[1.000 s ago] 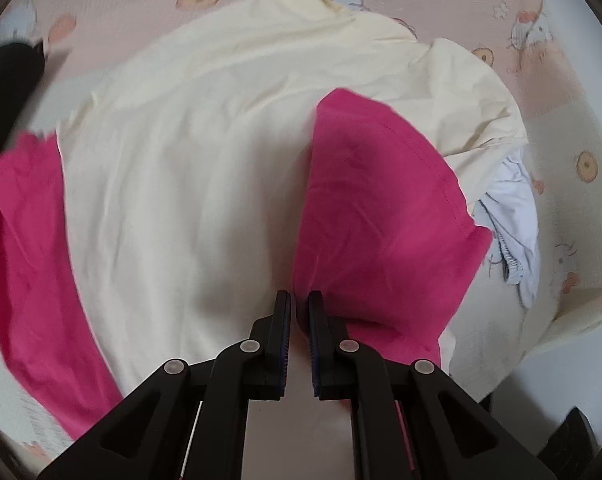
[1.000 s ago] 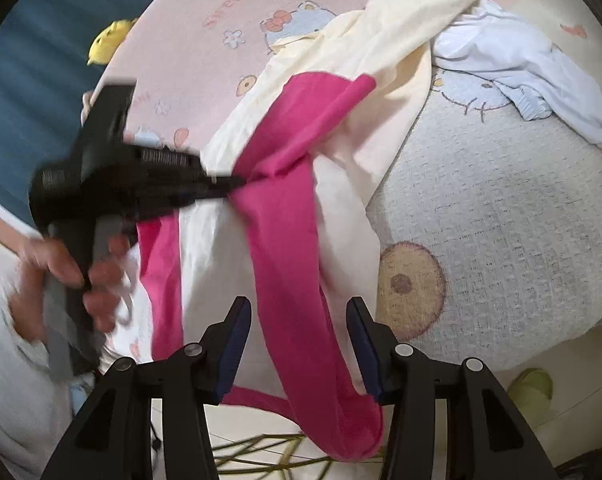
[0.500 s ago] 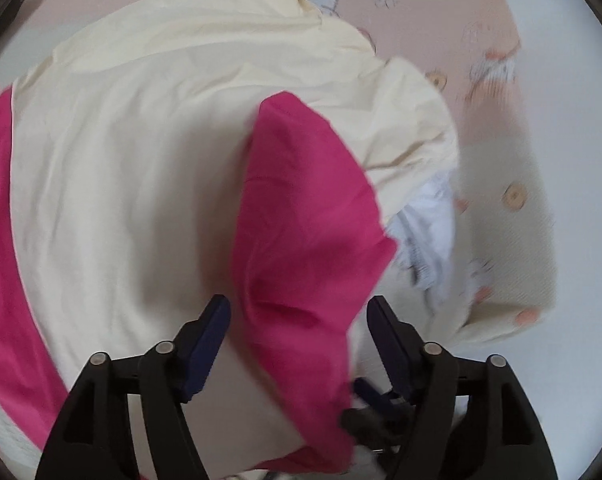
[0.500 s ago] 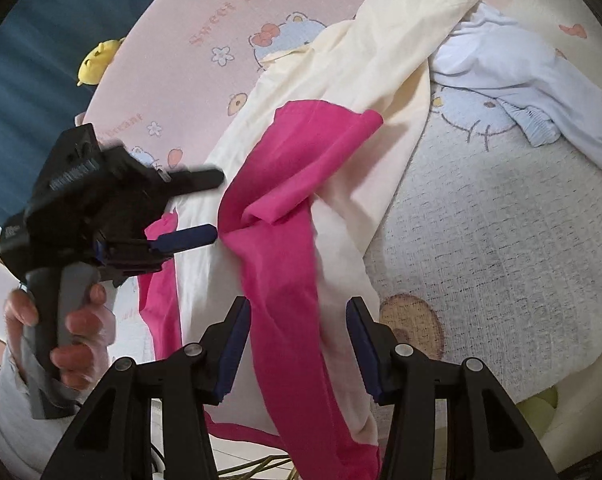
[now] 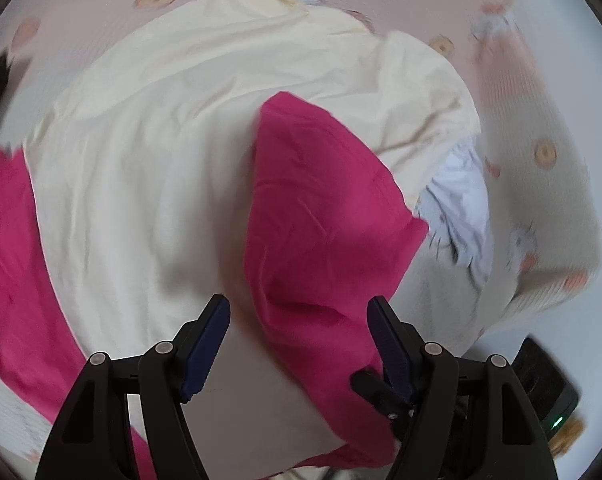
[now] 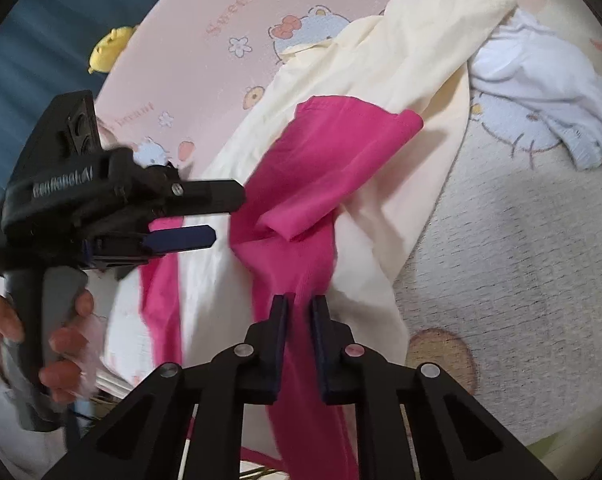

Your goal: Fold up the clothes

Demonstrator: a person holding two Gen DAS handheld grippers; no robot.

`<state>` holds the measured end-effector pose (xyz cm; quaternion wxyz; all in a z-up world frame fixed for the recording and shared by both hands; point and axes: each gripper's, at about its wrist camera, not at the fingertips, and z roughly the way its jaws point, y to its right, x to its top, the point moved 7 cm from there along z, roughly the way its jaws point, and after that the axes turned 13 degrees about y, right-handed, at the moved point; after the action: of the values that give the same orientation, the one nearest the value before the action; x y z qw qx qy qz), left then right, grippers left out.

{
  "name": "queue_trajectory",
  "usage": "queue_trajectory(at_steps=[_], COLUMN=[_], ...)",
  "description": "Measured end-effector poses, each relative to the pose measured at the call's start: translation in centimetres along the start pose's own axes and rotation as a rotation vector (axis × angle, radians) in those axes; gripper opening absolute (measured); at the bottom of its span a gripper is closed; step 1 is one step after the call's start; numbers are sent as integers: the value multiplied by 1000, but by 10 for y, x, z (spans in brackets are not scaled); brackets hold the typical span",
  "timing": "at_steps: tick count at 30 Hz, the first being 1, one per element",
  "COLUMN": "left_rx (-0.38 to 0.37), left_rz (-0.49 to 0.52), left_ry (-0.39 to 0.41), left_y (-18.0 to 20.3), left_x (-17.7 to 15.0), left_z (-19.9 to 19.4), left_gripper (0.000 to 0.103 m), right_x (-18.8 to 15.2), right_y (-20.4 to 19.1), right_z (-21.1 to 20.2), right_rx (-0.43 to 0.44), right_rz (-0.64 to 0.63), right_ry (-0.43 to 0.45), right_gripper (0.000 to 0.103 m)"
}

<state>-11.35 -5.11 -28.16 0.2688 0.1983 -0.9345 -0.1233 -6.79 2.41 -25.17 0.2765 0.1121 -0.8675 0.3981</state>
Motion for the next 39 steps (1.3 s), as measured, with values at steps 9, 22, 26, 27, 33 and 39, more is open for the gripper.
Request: queue_trajectory(at_steps=[9,22,26,27,33,39], left_rx=[10,109,108,112,161,163], left_rz=[227,343,287,271,155,47], left_ry=[-27,-8,23,33,84,76], left_y=[38,43,29,24,-23,-68], left_x=[-5,-5,2,4,15,-3], left_z=[11,43,31,27,-4,-21], left_gripper=[69,24,12,12,11,11], right_x=[-1,6,8,8,0,-19], right_y=[-12,11,9,6,-8,-19], right_z=[0,-4,-5,-6,-5,-5], right_rx=[44,-34,-30,-26,-18,-66], right_rz=[13,68,58,53,7,-63], right_ry=[-9,-6,4,8,-10,-39], right_gripper=[10,10,11,11,11,32])
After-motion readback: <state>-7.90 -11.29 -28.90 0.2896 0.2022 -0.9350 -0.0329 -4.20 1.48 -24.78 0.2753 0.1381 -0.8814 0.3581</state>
